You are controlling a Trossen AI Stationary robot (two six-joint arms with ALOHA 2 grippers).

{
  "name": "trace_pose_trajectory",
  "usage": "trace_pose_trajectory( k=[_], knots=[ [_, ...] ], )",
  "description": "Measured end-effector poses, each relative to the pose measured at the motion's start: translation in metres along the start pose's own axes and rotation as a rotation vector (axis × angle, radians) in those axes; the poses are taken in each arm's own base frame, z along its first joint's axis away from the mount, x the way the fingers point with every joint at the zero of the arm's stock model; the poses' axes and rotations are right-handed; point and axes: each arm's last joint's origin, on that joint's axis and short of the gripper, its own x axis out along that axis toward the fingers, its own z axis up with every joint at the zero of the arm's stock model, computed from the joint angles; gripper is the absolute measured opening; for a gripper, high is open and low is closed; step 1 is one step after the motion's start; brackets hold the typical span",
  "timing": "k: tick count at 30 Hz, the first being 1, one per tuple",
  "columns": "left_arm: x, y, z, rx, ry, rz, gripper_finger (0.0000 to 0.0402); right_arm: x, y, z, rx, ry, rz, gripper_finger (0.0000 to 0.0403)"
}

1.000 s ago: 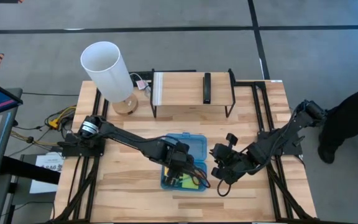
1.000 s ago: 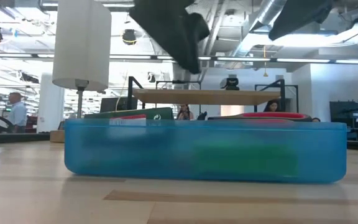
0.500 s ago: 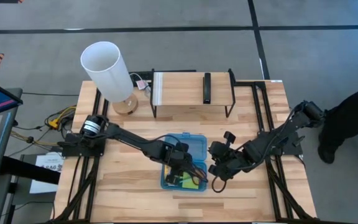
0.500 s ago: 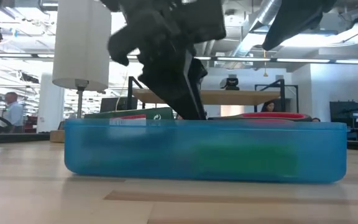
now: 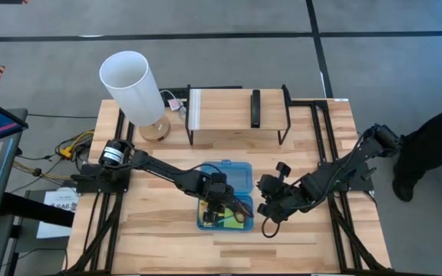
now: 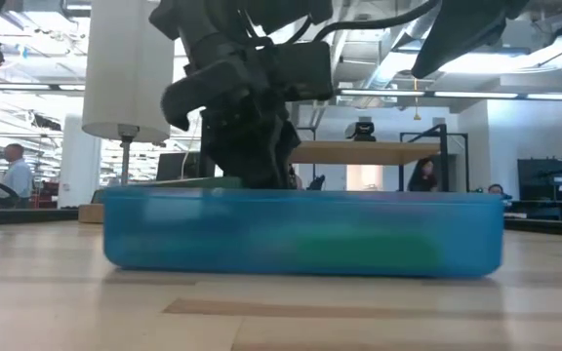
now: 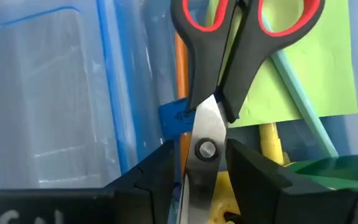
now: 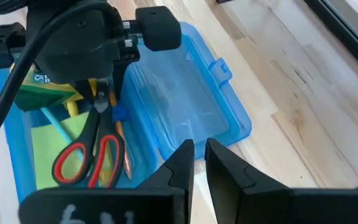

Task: Pack school essentials
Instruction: Put the black scissors into the blue supply box, then close the blue supply box

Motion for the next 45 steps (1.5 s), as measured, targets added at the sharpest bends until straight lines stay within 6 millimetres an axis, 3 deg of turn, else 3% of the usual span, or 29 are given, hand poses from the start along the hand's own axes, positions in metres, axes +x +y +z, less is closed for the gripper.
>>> trace_pose_trajectory(
  k=[17,26,34,39,45],
  knots=[
    [-0.009,-0.006,0.002,-0.01,-0.006,-0.126,0.0035,0.0,0.0,0.0,0.001,-0.001,0.001,0.0066],
    [-0.016,-0.008,0.006,-0.001,-0.04,-0.186,0.0095,0.0,0.0,0.001,0.005,-0.004,0.004,0.0066],
    [-0.077,-0.018,0.009,0.087,-0.167,-0.117,0.0127,0.005,0.007,0.001,-0.008,-0.065,0.062,0.0066],
    [-0.104,-0.026,-0.02,0.107,-0.269,-0.085,0.0121,0.03,0.004,-0.009,-0.026,-0.036,0.168,0.0065],
    [-0.107,-0.018,-0.087,-0.024,-0.456,-0.04,0.0102,0.061,-0.022,-0.024,0.03,0.023,0.149,0.005]
  ],
)
